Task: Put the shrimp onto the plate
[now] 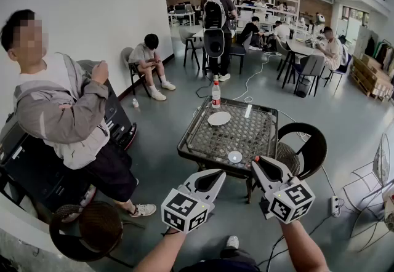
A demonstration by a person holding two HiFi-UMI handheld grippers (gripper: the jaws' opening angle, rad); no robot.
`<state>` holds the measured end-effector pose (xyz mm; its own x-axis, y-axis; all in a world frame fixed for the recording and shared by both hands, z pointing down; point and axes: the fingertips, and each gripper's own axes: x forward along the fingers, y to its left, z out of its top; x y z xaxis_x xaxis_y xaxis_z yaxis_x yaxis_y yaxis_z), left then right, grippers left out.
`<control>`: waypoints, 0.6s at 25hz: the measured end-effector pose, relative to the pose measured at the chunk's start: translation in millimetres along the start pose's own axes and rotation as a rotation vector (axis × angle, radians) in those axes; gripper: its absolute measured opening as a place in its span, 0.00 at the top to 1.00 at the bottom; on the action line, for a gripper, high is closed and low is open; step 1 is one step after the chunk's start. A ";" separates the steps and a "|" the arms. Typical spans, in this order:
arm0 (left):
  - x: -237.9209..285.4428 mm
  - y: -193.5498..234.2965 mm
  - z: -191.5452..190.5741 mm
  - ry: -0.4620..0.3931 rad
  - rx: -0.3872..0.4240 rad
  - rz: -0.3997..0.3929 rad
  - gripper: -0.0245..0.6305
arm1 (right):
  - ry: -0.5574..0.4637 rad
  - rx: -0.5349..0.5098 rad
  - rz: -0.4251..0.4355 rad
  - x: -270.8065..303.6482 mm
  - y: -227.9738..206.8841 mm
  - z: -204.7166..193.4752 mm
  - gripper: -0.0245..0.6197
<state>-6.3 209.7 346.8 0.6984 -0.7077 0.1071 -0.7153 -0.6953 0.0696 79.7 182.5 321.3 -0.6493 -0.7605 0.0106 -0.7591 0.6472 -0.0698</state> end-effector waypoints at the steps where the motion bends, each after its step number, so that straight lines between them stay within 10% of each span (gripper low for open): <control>1: 3.3 -3.0 -2.5 0.001 0.001 0.000 0.95 | -0.003 0.001 -0.001 -3.1 -3.6 -2.0 0.87; 15: 28.4 3.2 -5.9 0.018 0.006 0.018 0.95 | -0.019 0.018 0.023 7.4 -27.8 -3.1 0.87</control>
<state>11.1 188.2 355.9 0.6849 -0.7176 0.1260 -0.7274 -0.6834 0.0616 95.9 159.0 326.4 -0.6653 -0.7465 -0.0106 -0.7430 0.6635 -0.0880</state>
